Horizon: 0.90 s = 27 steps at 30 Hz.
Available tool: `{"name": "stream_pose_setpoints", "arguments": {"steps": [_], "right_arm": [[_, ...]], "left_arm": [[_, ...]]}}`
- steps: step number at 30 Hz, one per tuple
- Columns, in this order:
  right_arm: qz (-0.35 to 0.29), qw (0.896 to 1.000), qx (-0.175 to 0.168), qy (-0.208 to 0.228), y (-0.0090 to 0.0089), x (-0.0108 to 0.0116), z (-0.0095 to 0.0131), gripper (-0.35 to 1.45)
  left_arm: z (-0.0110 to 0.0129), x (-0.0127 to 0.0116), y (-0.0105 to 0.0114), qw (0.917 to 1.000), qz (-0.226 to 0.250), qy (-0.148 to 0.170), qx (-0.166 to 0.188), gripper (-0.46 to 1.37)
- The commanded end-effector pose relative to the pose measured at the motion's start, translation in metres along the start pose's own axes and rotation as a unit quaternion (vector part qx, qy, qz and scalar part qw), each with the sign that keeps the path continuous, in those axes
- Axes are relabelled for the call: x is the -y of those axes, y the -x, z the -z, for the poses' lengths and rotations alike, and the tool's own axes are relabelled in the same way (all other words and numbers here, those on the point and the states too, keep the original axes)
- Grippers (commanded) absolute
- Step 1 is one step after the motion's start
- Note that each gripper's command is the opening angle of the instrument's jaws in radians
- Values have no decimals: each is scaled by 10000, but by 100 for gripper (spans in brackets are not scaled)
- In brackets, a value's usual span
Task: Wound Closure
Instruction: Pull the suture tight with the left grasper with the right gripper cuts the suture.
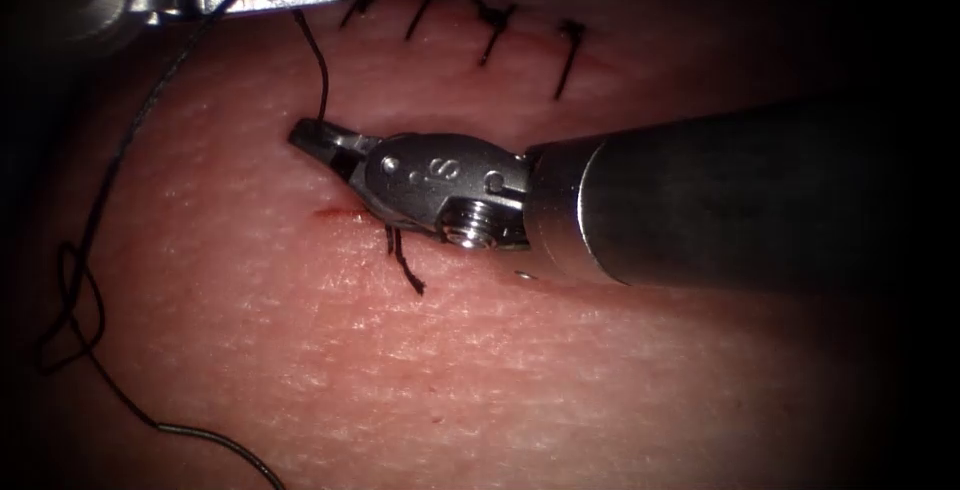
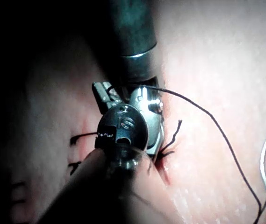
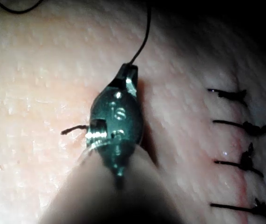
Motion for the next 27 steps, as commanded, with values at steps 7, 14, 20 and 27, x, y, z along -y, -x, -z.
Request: {"name": "stream_pose_setpoints", "arguments": {"steps": [7, 14, 20, 27], "right_arm": [[-12, 10000, 22, -6, -1, -4, 7, -35], [-7, 9999, 42, -116, 1, -9, 25, -35], [-14, 9999, 98, -92, 3, -20, 53, -35], [-19, 9998, 176, 109, 8, -37, 100, 98]], "left_arm": [[-1, 0, 0, 10000, -28, 8, 2, -35], [-2, -1, 1, 10000, -66, 4, 2, -35], [-5, -2, 6, 9999, -152, -13, 6, -35], [-10, -2, 8, 9996, -281, -41, 21, -35]]}}
